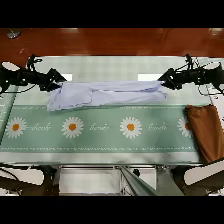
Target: Fold the shirts.
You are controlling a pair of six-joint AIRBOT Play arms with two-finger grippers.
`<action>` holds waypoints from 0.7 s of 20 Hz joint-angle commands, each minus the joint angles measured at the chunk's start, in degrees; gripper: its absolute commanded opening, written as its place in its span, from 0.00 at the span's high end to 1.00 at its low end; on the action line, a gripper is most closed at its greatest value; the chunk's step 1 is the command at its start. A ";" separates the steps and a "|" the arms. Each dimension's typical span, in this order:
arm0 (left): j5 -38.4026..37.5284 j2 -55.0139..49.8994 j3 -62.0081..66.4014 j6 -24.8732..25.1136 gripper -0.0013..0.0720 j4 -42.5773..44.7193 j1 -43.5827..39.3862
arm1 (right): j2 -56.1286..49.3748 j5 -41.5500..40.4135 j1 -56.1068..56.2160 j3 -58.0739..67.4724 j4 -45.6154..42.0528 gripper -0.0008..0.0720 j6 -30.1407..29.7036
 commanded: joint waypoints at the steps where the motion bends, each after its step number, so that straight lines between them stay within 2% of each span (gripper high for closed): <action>1: -10.56 -0.48 3.93 -1.11 0.03 6.91 2.97 | -0.63 6.45 -3.50 2.71 -0.22 0.13 -0.04; 4: -17.29 3.28 3.02 -10.03 0.03 23.87 6.78 | -0.50 9.94 -8.63 2.38 -5.40 0.13 2.36; 6: -12.98 9.18 -3.08 -10.54 0.03 28.13 7.06 | -0.52 9.94 -9.29 0.33 -9.57 0.13 5.95; 10: 7.19 27.02 -20.63 -9.27 0.03 20.09 3.67 | -2.29 9.68 -5.95 -0.90 -10.60 0.13 7.32; 12: 11.21 34.88 -26.47 -9.07 0.03 16.63 -0.09 | -3.08 8.63 -3.52 -0.85 -10.25 0.13 8.07; 14: 11.21 39.87 -29.16 -9.09 0.03 15.15 -4.92 | -3.67 7.37 -0.90 -0.57 -8.85 0.13 8.04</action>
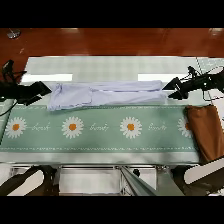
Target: Fold the shirts.
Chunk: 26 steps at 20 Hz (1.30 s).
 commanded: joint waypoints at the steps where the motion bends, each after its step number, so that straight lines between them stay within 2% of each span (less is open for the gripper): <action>1: 5.53 9.73 -6.60 -0.04 0.03 -3.54 -7.74 | -1.42 -2.16 4.24 0.55 0.63 0.13 0.94; 4: 5.60 8.87 -6.56 -0.09 0.03 -3.78 -15.67 | -3.45 -1.27 8.11 4.02 1.18 0.15 1.60; 5: 5.60 7.89 -6.56 -0.28 0.03 -3.93 -17.62 | -3.69 -0.63 9.05 4.92 1.22 0.29 1.62; 6: 5.57 6.82 -6.56 -0.28 0.03 -4.90 -18.93 | -3.65 0.20 9.53 5.60 1.22 0.82 1.25; 7: 5.57 5.92 -6.56 -0.26 0.04 -5.92 -19.65 | -3.30 1.81 9.73 6.12 1.53 0.96 0.07; 8: 5.55 5.16 -6.54 -0.24 0.27 -7.08 -19.91 | -2.54 3.39 9.53 6.21 1.27 0.96 -0.28; 9: 5.53 4.74 -6.54 -0.20 0.73 -8.15 -19.93 | -1.11 5.01 8.94 6.21 0.22 0.96 -0.57; 10: 5.66 4.59 -6.54 0.66 0.93 -9.64 -19.93 | 0.72 6.14 8.48 6.19 -1.51 0.96 -0.92; 12: 5.55 4.59 -6.54 5.35 0.93 -15.19 -20.28 | 6.60 6.82 7.23 5.25 -5.62 0.96 -1.25; 14: 6.01 4.57 -6.51 7.58 0.93 -18.10 -22.47 | 14.12 6.67 5.42 1.27 -5.75 0.96 -3.78; 17: 9.42 3.87 -6.51 7.54 0.93 -18.10 -29.53 | 27.26 6.45 2.21 -8.35 -5.81 0.96 -6.84; 20: 13.44 -0.94 -4.61 6.34 0.93 -18.10 -38.03 | 41.35 6.19 -0.96 -18.14 -6.78 0.96 -7.39; 23: 15.06 -10.97 2.05 5.86 0.93 -18.08 -44.37 | 53.31 7.61 -2.45 -23.67 -7.37 0.96 -6.54; 25: 15.85 -19.34 8.94 1.22 0.93 -18.10 -47.91 | 59.17 9.92 -2.45 -24.72 -7.54 0.96 -4.50; 26: 15.67 -23.67 13.07 1.22 0.93 -18.08 -49.94 | 61.46 10.54 -2.45 -24.70 -7.28 0.96 -3.32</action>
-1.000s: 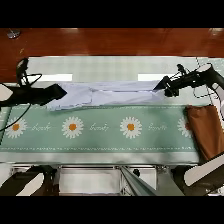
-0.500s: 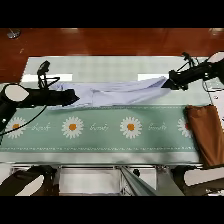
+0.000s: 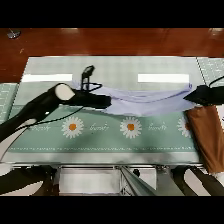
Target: Fold the shirts.
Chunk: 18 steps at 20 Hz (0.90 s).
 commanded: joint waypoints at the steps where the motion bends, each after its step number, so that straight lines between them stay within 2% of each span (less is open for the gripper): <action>1: 1.11 -13.53 12.00 -2.93 0.93 -0.17 -7.43 | 10.60 2.12 -0.68 -2.75 -0.09 0.96 3.32; 6: -0.39 -28.76 30.21 -9.35 0.93 -0.20 -17.40 | 13.62 1.84 -0.57 -2.75 4.13 0.96 3.85; 12: -13.18 -37.53 43.15 -9.46 0.93 -0.20 -23.28 | 13.62 -0.11 -0.57 -2.75 6.51 0.96 2.97; 15: -15.34 -36.11 44.85 -9.46 0.93 -0.15 -18.97 | 13.55 -0.04 -0.57 -2.75 6.69 0.96 3.02; 18: -21.68 -31.71 45.05 -9.46 0.93 2.80 -9.70 | 13.22 -0.26 0.07 -2.75 7.93 0.96 3.08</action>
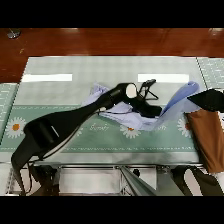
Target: Fold the shirts.
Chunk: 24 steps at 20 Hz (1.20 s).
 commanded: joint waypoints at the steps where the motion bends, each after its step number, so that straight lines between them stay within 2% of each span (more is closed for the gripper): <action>1: -8.87 4.70 1.27 -0.13 0.93 5.77 9.42 | -0.66 -1.16 2.64 0.00 1.20 0.96 0.24; 3: -14.25 10.16 0.46 -0.31 0.93 12.68 16.26 | -2.34 -3.32 9.27 0.13 1.18 0.96 1.31; 5: -16.55 17.84 -3.63 -0.35 0.93 19.23 23.19 | -5.55 -6.95 16.06 1.44 1.20 0.96 3.06; 7: -15.23 28.00 -11.80 -0.28 0.93 21.70 30.42 | -10.29 -10.54 22.38 4.66 1.18 0.96 3.80; 10: -8.48 47.34 -28.39 0.31 0.93 21.51 38.66 | -21.40 -13.60 32.20 13.22 1.20 0.96 3.82; 13: -5.79 65.99 -45.00 -0.70 0.93 21.51 40.50 | -35.63 -14.78 40.76 24.90 1.20 0.96 3.87; 18: -5.79 88.72 -68.08 -7.54 0.93 18.86 39.98 | -57.79 -14.56 49.68 43.30 1.14 0.96 4.22; 21: -5.77 94.68 -74.71 -9.16 0.93 16.50 39.98 | -68.26 -14.38 51.71 52.02 1.22 0.96 6.19; 23: -5.49 95.08 -76.26 -9.75 0.93 16.44 39.98 | -73.13 -13.90 53.11 55.78 1.25 0.96 7.52; 24: -4.15 94.68 -76.70 -9.75 0.93 16.41 39.98 | -75.10 -13.90 53.70 56.92 1.27 0.88 7.96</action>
